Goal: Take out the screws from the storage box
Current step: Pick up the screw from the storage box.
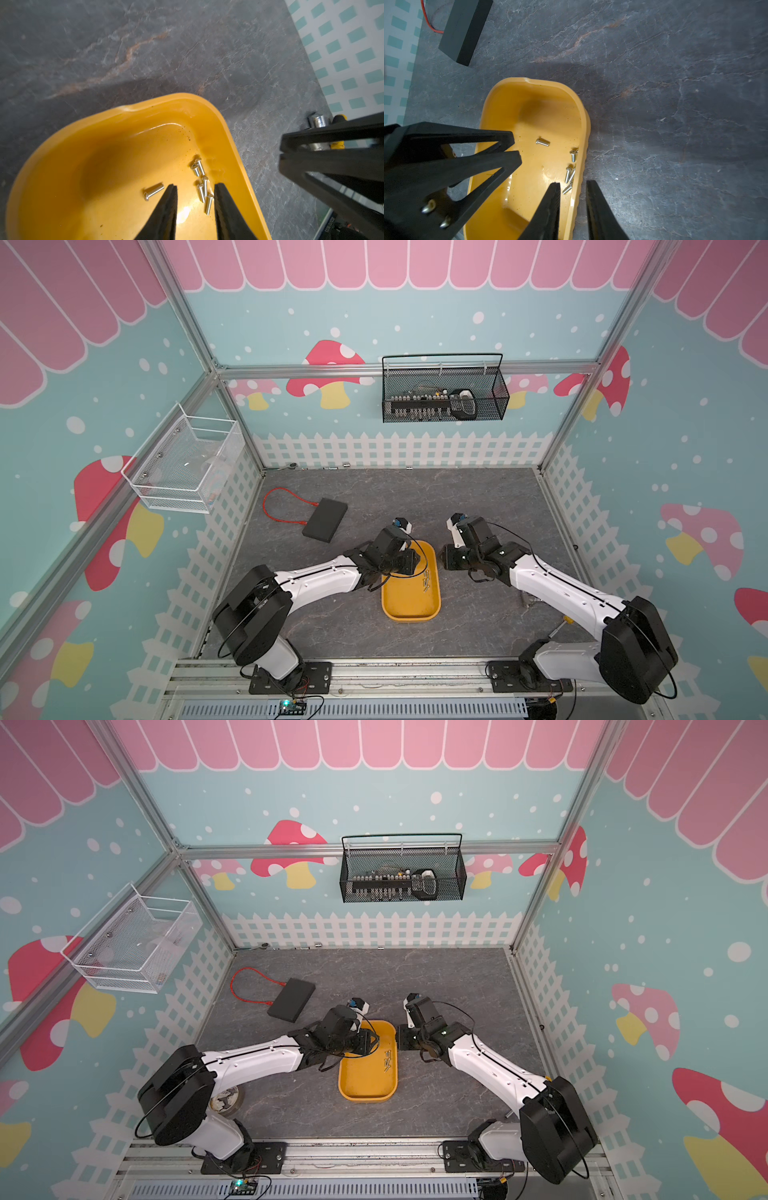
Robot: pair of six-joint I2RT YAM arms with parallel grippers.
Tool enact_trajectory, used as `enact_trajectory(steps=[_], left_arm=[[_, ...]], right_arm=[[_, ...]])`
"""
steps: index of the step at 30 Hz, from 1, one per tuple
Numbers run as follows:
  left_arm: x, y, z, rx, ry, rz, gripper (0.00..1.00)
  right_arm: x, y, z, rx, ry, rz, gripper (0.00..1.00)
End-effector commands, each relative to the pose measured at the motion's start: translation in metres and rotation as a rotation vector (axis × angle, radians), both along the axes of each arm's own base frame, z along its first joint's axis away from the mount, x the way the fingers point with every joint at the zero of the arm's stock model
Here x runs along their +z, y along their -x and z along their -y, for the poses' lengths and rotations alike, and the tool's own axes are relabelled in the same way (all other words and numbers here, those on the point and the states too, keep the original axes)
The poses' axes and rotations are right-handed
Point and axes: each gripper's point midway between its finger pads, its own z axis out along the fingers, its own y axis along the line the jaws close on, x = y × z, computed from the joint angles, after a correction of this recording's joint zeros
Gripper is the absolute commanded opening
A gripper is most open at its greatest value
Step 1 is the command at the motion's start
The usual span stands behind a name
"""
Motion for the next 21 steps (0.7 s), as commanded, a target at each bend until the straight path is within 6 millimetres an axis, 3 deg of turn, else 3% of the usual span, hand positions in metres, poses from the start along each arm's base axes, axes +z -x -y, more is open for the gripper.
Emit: enact_trajectory(steps=[1, 8, 15, 21], left_arm=[[-0.006, 0.006, 0.015, -0.038, -0.020, -0.045, 0.30], [-0.024, 0.007, 0.033, -0.085, -0.092, -0.073, 0.33], [-0.038, 0.006, 0.037, -0.094, -0.134, -0.106, 0.23], [-0.048, 0.011, 0.039, -0.120, -0.169, -0.133, 0.24]], right_arm=[[0.022, -0.014, 0.011, -0.023, 0.015, 0.080, 0.27], [0.038, -0.023, 0.018, -0.042, -0.004, 0.120, 0.26], [0.051, -0.023, 0.020, -0.049, -0.022, 0.152, 0.26], [0.059, -0.021, 0.025, -0.066, -0.034, 0.172, 0.26]])
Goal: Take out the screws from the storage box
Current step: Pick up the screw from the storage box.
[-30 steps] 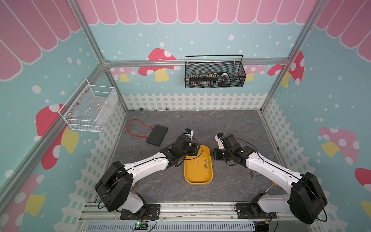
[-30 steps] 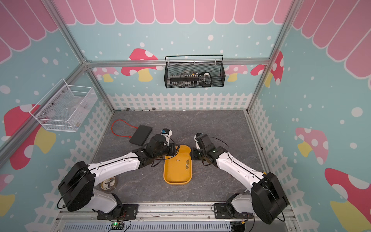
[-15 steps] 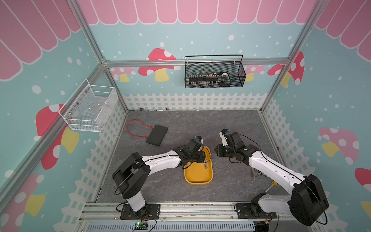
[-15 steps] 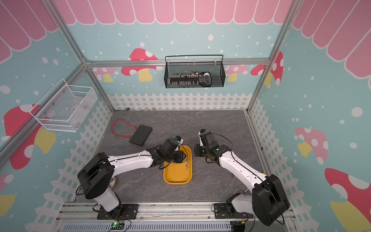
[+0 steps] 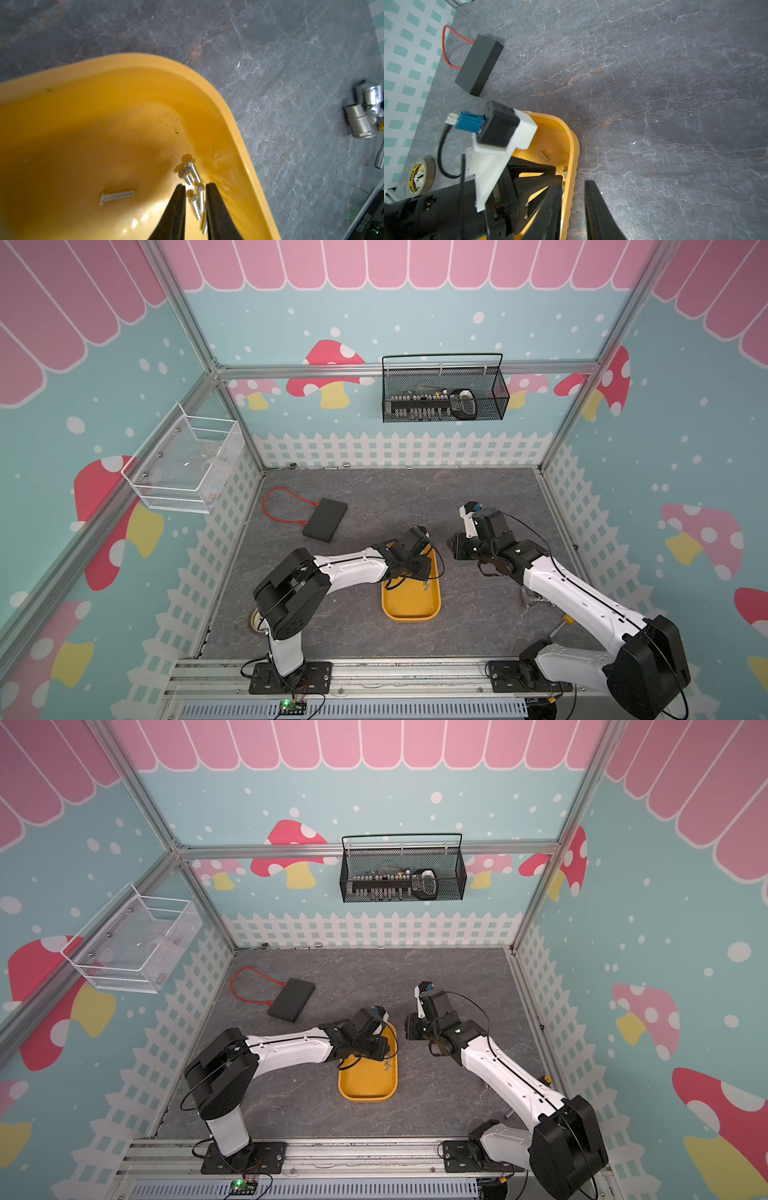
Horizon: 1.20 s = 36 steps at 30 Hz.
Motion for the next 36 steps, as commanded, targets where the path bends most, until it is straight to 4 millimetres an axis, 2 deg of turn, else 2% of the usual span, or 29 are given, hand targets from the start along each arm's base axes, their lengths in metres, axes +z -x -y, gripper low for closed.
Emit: enact_trajectory(steps=[1, 5, 11, 19, 36], left_arm=[[-0.007, 0.002, 0.005, -0.033, -0.034, -0.024, 0.24], [-0.014, 0.002, 0.005, -0.035, -0.067, -0.032, 0.25], [-0.022, 0.003, -0.001, -0.031, -0.110, -0.035, 0.21], [-0.036, 0.004, 0.004, -0.054, -0.138, -0.068, 0.21], [-0.050, 0.001, -0.006, -0.053, -0.238, -0.053, 0.13]], right_arm=[[0.018, -0.004, 0.004, -0.018, -0.011, 0.045, 0.26], [0.017, -0.002, 0.003, -0.015, -0.022, 0.037, 0.26], [0.019, -0.002, 0.003, -0.015, -0.026, 0.041, 0.26], [0.017, -0.004, -0.002, 0.000, -0.038, 0.036, 0.26], [0.020, -0.001, -0.001, 0.001, -0.050, 0.045, 0.27]])
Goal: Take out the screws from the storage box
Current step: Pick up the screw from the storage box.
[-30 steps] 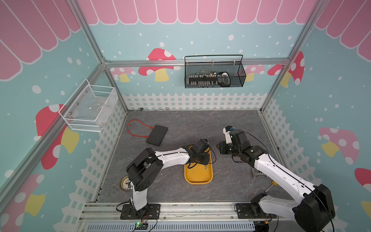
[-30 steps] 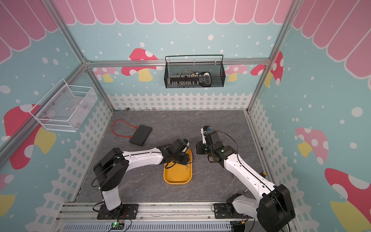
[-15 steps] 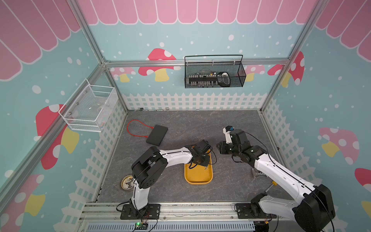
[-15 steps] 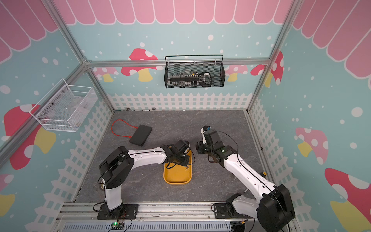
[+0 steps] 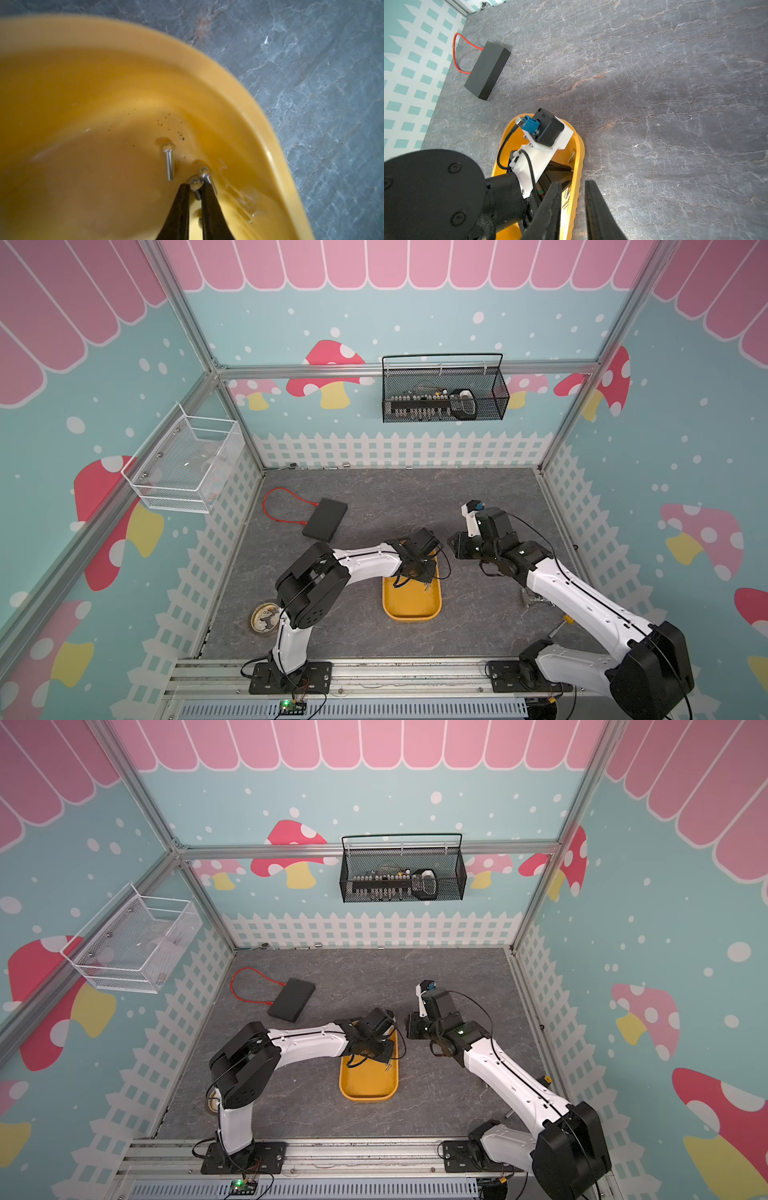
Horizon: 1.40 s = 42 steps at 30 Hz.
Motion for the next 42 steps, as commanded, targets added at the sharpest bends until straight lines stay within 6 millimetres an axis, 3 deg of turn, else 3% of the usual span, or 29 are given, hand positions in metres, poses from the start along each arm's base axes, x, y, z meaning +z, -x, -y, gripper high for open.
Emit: enact_trajectory(steps=[1, 12, 23, 32, 37, 42], left_arm=[[-0.021, 0.007, -0.013, -0.012, -0.105, -0.016, 0.14], [-0.029, 0.008, -0.016, -0.023, -0.162, -0.004, 0.23], [-0.032, 0.009, -0.014, -0.040, -0.163, -0.010, 0.16], [-0.041, 0.014, -0.021, -0.041, -0.198, -0.028, 0.19], [-0.043, 0.015, -0.021, -0.042, -0.200, -0.032, 0.14], [-0.043, 0.016, -0.021, -0.048, -0.202, -0.039, 0.00]], right_arm=[[0.013, -0.002, -0.001, -0.002, -0.028, 0.030, 0.27], [0.017, -0.002, -0.002, 0.002, -0.038, 0.036, 0.27], [0.016, -0.001, -0.004, 0.010, -0.046, 0.038, 0.27], [0.020, -0.001, -0.004, 0.008, -0.052, 0.047, 0.27], [0.022, 0.000, -0.004, 0.010, -0.056, 0.049, 0.27], [0.023, 0.000, -0.005, 0.013, -0.061, 0.048, 0.27]])
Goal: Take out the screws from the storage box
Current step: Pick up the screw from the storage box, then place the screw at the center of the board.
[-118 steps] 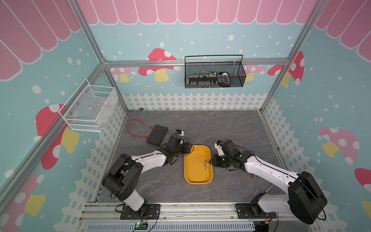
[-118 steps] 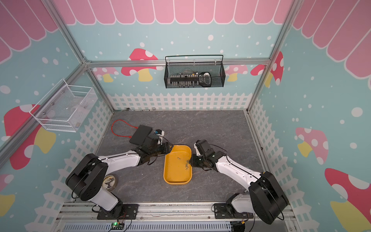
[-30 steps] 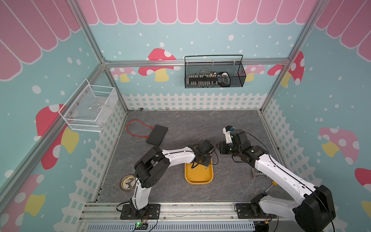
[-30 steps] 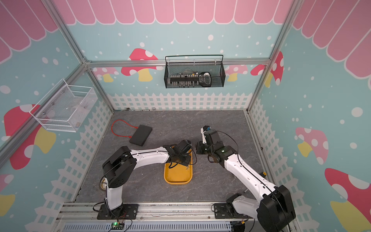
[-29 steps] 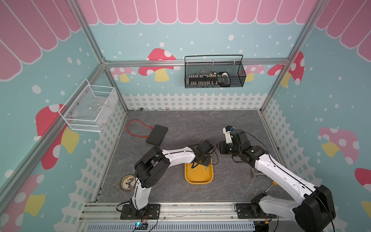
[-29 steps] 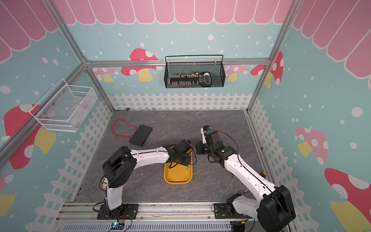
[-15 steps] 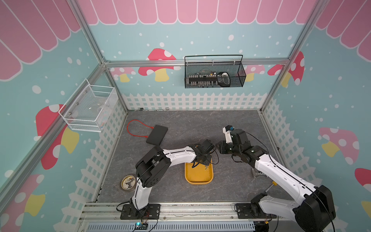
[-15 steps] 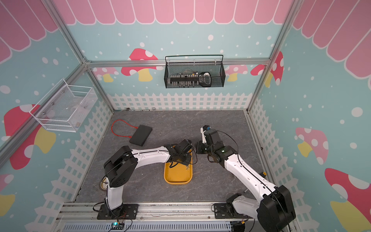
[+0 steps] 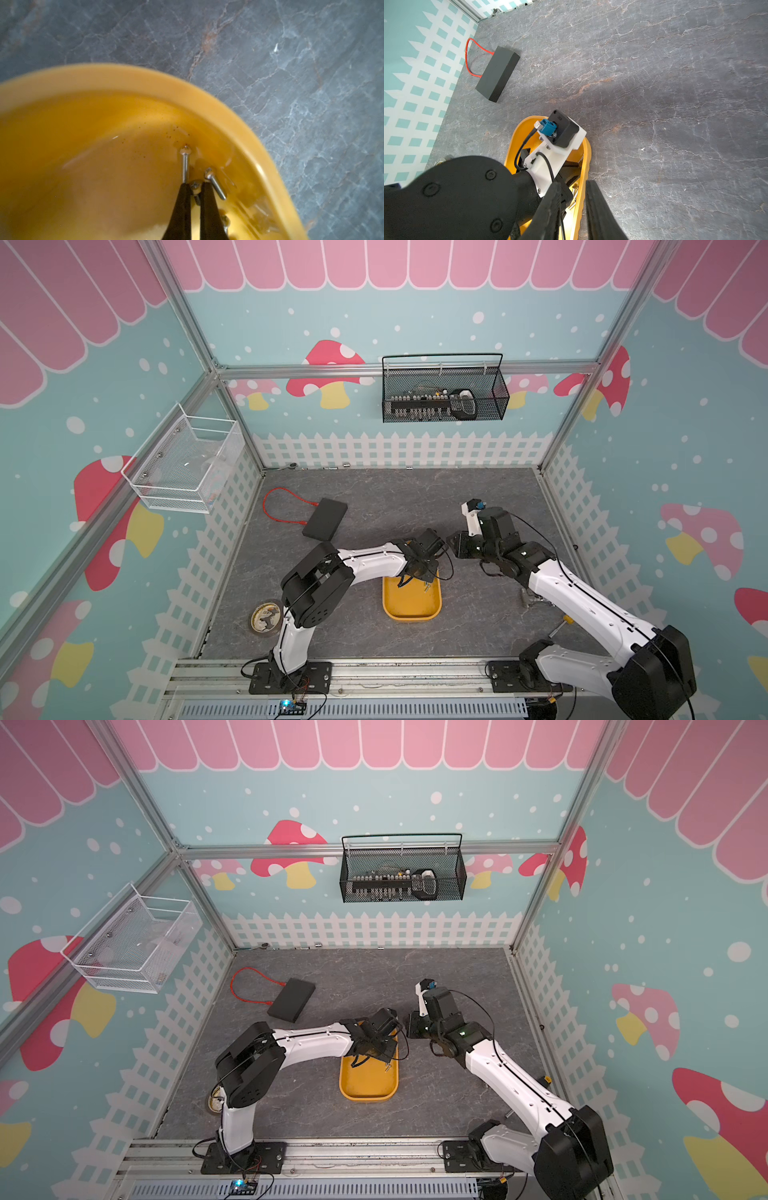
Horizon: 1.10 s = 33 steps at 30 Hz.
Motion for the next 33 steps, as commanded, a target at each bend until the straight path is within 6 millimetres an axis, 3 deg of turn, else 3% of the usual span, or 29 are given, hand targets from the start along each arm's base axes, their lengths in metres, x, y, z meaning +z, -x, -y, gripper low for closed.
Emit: enact_trajectory(steps=[1, 4, 12, 16, 20, 26, 33], left_arm=[[-0.039, 0.023, -0.021, -0.022, -0.120, -0.102, 0.00], [-0.023, 0.021, -0.021, -0.013, -0.089, -0.087, 0.00], [0.047, 0.002, -0.023, 0.043, 0.088, -0.038, 0.00], [0.086, -0.009, -0.043, 0.092, 0.182, -0.014, 0.00], [0.111, -0.019, -0.080, 0.167, 0.220, 0.033, 0.00], [0.114, -0.023, -0.128, 0.273, 0.218, 0.061, 0.00], [0.071, -0.008, -0.158, 0.352, 0.192, 0.029, 0.00]], right_arm=[[0.013, -0.002, -0.001, -0.001, -0.026, 0.027, 0.27], [0.014, -0.001, -0.002, 0.004, -0.031, 0.027, 0.27], [0.009, 0.002, -0.007, 0.034, -0.040, 0.007, 0.27], [0.003, 0.008, -0.016, 0.087, -0.048, -0.023, 0.26], [-0.006, 0.017, -0.031, 0.154, -0.023, -0.062, 0.26], [-0.017, 0.036, -0.066, 0.261, 0.034, -0.127, 0.25], [-0.058, 0.050, -0.090, 0.289, 0.167, -0.228, 0.29]])
